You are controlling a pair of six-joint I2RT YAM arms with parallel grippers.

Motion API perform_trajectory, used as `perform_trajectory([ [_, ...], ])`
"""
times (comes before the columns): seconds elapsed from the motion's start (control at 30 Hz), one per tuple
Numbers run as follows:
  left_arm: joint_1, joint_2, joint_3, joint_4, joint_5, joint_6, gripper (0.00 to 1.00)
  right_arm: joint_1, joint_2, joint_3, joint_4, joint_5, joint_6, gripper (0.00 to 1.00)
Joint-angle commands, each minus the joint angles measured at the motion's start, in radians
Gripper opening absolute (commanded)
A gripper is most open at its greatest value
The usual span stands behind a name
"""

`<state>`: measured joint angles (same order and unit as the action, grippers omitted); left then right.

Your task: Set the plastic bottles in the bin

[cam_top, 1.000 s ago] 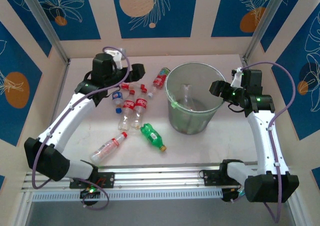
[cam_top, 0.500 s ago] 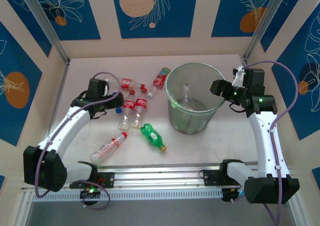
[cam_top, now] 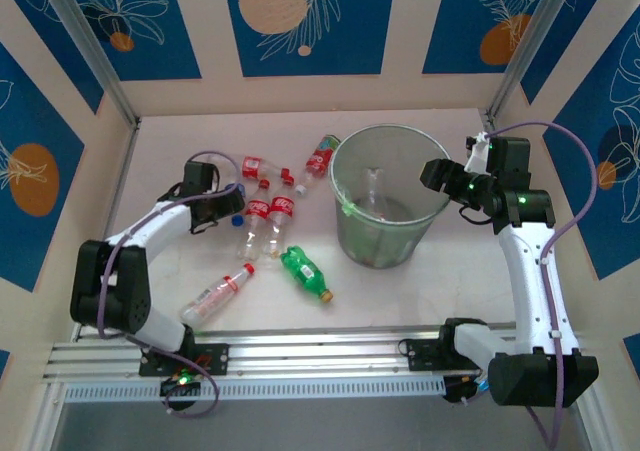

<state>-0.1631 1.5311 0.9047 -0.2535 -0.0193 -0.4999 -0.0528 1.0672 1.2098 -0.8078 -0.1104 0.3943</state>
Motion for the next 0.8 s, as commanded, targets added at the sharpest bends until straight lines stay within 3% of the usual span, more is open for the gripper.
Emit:
perform_trajectory([
  [0.0,0.010,0.058,0.051,0.066,0.021,0.001,0.81,0.004,-0.021,-0.011,0.003,-0.060,0.006,0.74],
  [0.23,0.010,0.147,0.090,0.073,0.018,0.005,0.75,0.004,-0.023,-0.013,-0.005,-0.061,0.000,0.74],
  [0.37,0.011,0.183,0.096,0.066,0.012,0.006,0.63,0.004,-0.021,-0.018,-0.003,-0.063,-0.001,0.74],
  [0.77,0.012,0.159,0.078,0.063,-0.017,0.013,0.55,0.005,-0.030,-0.018,-0.011,-0.060,-0.002,0.74],
])
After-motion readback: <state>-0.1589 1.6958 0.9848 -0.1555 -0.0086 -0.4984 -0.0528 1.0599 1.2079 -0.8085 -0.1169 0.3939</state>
